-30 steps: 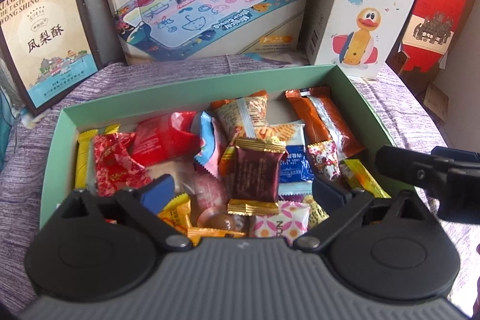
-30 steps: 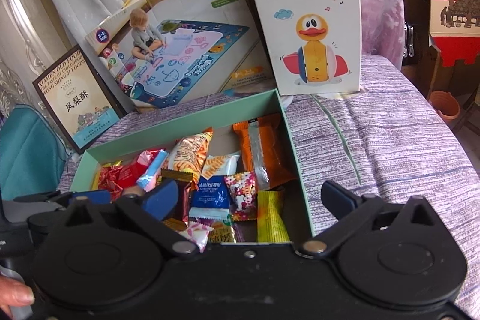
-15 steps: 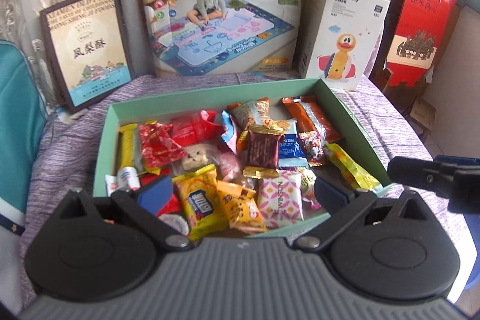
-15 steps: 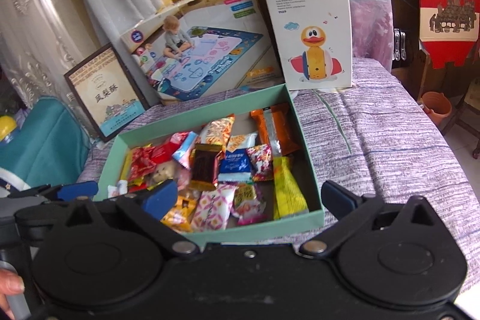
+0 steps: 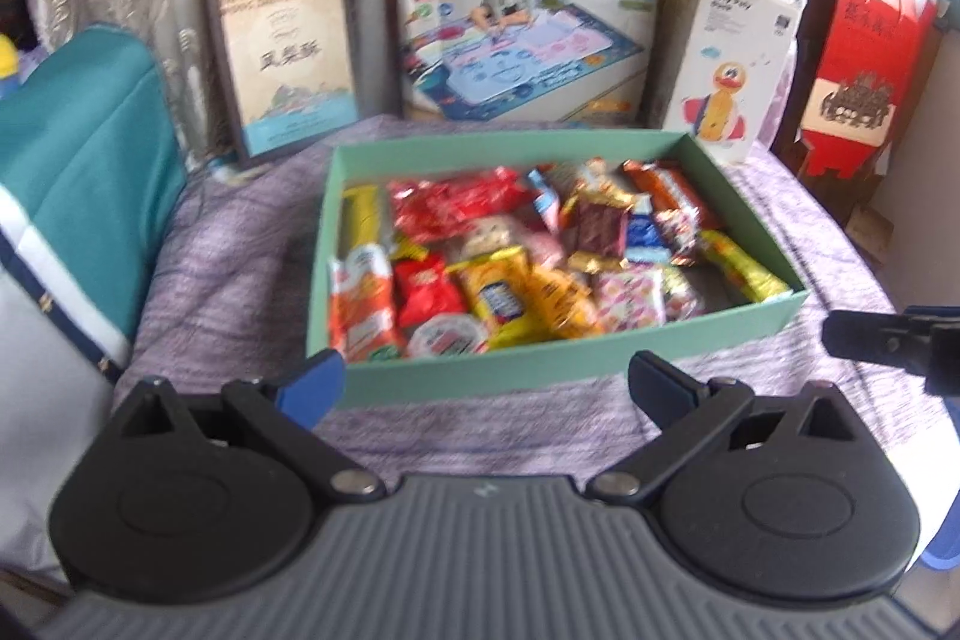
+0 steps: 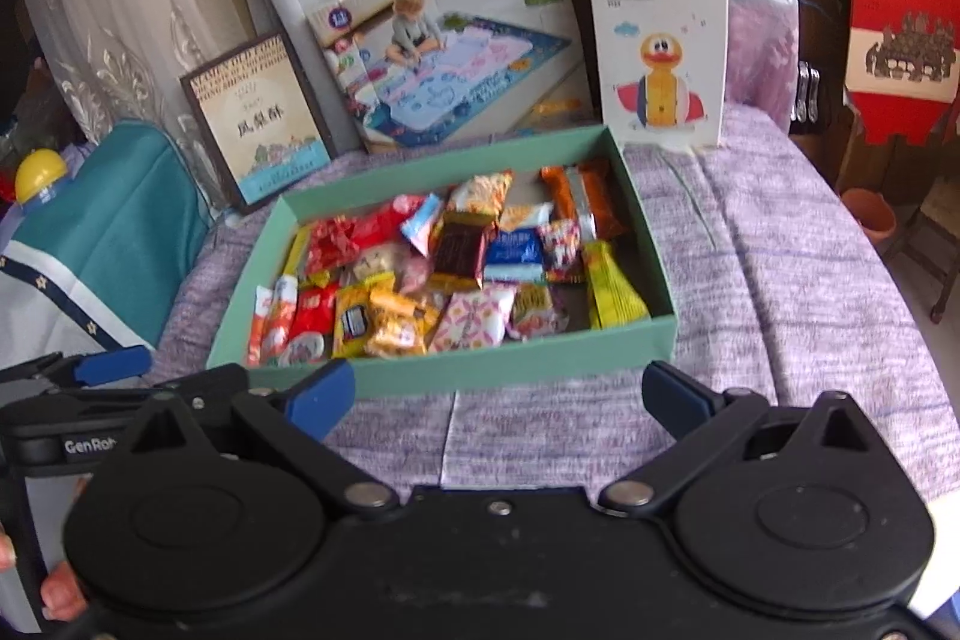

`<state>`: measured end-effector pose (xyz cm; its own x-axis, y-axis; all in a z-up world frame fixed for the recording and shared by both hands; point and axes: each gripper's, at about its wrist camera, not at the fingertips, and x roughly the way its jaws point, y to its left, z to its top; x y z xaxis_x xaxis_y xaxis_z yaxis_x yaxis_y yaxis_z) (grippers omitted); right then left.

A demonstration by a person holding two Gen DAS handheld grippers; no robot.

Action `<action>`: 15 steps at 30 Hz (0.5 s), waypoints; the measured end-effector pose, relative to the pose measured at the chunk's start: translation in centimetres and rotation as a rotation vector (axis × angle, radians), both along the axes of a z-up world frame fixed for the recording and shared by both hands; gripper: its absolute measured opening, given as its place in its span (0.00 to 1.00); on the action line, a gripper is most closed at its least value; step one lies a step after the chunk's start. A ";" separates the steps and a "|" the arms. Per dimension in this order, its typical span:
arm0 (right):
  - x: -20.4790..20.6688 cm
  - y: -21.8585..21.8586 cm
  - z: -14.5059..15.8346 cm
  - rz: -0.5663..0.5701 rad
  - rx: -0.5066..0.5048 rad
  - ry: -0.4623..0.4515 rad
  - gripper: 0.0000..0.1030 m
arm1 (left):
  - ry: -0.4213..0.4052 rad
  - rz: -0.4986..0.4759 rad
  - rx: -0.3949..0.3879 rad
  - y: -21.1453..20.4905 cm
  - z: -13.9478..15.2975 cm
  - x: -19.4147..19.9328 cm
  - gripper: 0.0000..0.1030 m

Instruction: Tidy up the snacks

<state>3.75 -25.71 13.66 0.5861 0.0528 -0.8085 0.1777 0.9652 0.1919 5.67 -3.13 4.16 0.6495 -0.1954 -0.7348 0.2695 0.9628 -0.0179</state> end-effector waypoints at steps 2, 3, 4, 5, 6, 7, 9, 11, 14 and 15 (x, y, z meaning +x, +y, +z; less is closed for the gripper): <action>-0.5 0.2 -0.9 -0.005 0.000 0.029 1.00 | 0.013 0.019 0.011 1.0 -0.7 -0.4 1.00; -0.7 0.3 -1.3 -0.007 0.000 0.043 1.00 | 0.020 0.030 0.013 1.5 -1.1 -0.4 1.00; -1.0 0.5 -1.7 -0.008 -0.001 0.056 1.00 | 0.028 0.040 0.013 1.9 -1.4 -0.4 1.00; -1.2 0.7 -2.1 -0.010 -0.003 0.069 1.00 | 0.036 0.050 0.012 2.2 -1.7 -0.5 1.00; -1.4 0.9 -2.3 -0.011 -0.004 0.080 1.00 | 0.044 0.059 0.010 2.6 -1.9 -0.5 1.00; -1.5 1.1 -2.6 -0.011 -0.003 0.090 1.00 | 0.051 0.065 0.009 2.9 -2.2 -0.6 1.00; -1.8 1.5 -3.1 -0.006 -0.004 0.111 1.00 | 0.062 0.074 0.012 3.3 -2.6 -0.6 1.00; -1.7 1.9 -3.4 0.007 -0.015 0.125 1.00 | 0.068 0.084 0.016 3.5 -3.0 -0.6 1.00; -1.8 2.5 -3.4 0.020 -0.044 0.128 1.00 | 0.080 0.096 0.013 3.8 -3.3 -0.6 1.00; -1.7 2.6 -3.4 0.023 -0.050 0.127 1.00 | 0.084 0.099 0.012 3.9 -3.4 -0.6 1.00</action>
